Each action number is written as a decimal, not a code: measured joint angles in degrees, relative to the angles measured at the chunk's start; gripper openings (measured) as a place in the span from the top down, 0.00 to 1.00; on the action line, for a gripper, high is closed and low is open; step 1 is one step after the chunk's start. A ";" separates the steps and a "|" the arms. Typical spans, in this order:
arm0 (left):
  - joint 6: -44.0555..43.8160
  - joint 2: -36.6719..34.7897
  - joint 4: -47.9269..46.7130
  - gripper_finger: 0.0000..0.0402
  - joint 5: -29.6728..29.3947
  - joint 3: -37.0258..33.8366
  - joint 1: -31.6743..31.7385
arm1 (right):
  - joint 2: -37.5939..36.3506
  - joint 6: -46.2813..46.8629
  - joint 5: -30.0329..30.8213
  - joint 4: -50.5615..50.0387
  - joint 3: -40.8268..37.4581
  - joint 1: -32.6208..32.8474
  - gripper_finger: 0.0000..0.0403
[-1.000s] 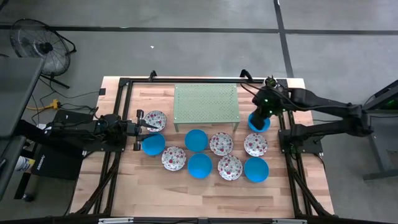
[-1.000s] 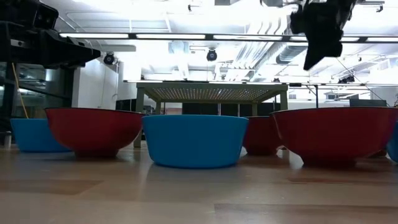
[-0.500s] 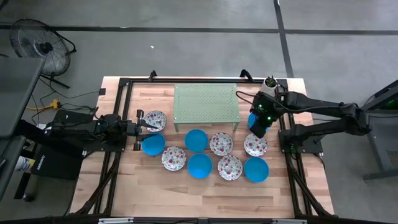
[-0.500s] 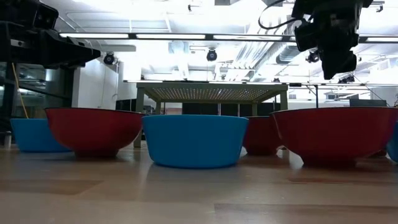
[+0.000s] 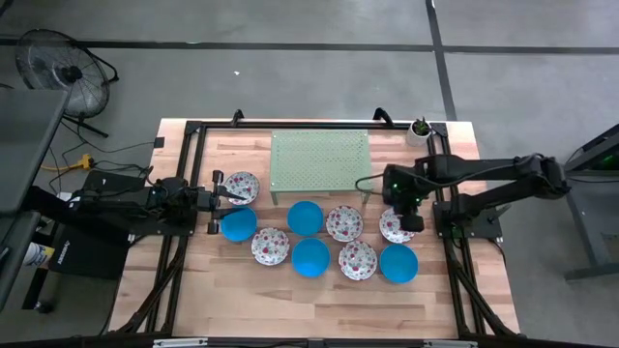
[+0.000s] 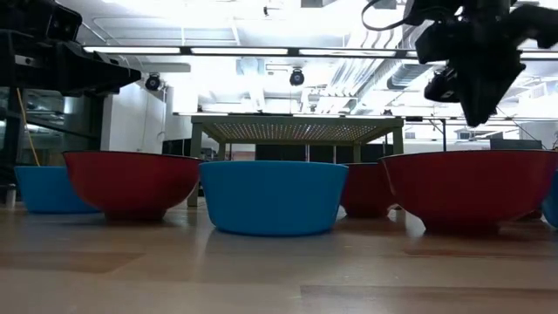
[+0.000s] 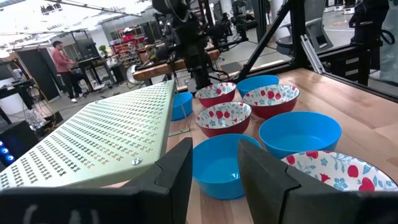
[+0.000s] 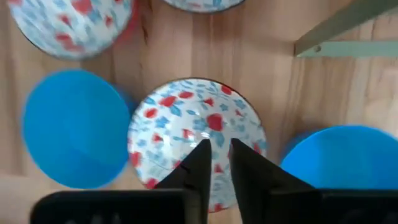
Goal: Pick & Place Mini bowls
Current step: Put the red patterned bowl on the shelf
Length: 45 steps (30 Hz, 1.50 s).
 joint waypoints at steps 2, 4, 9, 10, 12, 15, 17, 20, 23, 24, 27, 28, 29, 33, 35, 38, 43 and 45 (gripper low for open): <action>0.02 0.00 0.01 0.69 0.01 0.00 0.00 | 1.11 -3.68 0.98 0.02 0.00 0.49 0.82; 0.02 0.00 -0.01 0.69 0.01 0.00 -0.02 | 2.23 -7.02 2.01 0.04 0.00 0.83 0.77; 0.02 0.00 -0.01 0.69 -0.01 0.00 0.00 | 4.97 -11.73 5.37 1.11 0.00 1.23 0.64; 0.00 -0.02 -0.01 0.69 0.01 0.00 -0.02 | 5.43 -12.35 5.98 1.43 0.00 1.19 0.62; 0.00 0.00 0.01 0.69 0.00 0.00 0.00 | 6.34 -13.11 6.51 1.87 0.00 0.78 0.58; 0.02 0.00 -0.01 0.69 -0.01 0.00 -0.02 | 7.99 -14.08 6.12 2.51 0.00 0.02 0.56; 0.00 0.00 -0.01 0.69 -0.01 0.00 -0.02 | 9.11 -14.02 5.44 3.02 0.00 -0.40 0.55; 0.01 0.00 -0.01 0.69 0.01 0.00 -0.01 | 10.45 -13.99 4.69 3.68 0.00 -0.93 0.56; 0.00 0.00 -0.01 0.69 -0.01 0.00 -0.02 | 11.41 -13.97 4.65 4.16 0.00 -1.00 0.58; 0.00 0.00 -0.01 0.69 -0.01 0.00 -0.02 | 11.53 -13.95 4.65 4.32 0.00 -1.00 0.58; 0.00 0.00 0.00 0.69 0.00 0.00 0.00 | 11.54 -14.12 4.64 4.52 0.00 -0.87 0.60; 0.00 -0.01 -0.01 0.69 0.01 0.00 -0.01 | 11.54 -14.21 4.64 4.65 0.00 -0.80 0.60; 0.02 -0.01 -0.01 0.69 0.00 0.00 -0.02 | 11.54 -14.28 4.65 4.78 0.00 -0.77 0.61; 0.02 0.00 -0.01 0.69 0.01 0.00 -0.02 | 11.51 -14.35 4.62 7.06 -1.73 0.39 0.61; 0.02 0.00 -0.01 0.69 -0.01 0.00 0.00 | 11.54 -14.35 4.19 9.27 -3.70 1.57 0.61; 0.02 0.00 0.01 0.69 0.01 0.00 0.00 | 11.54 -14.35 4.04 12.64 -5.70 2.88 0.61; 0.00 0.00 -0.01 0.69 0.01 0.00 0.00 | 11.54 -13.95 5.78 15.31 -7.75 3.33 0.62; 0.02 0.00 0.00 0.69 -0.01 0.00 -0.02 | 11.54 -13.96 6.10 15.46 -7.91 3.33 0.62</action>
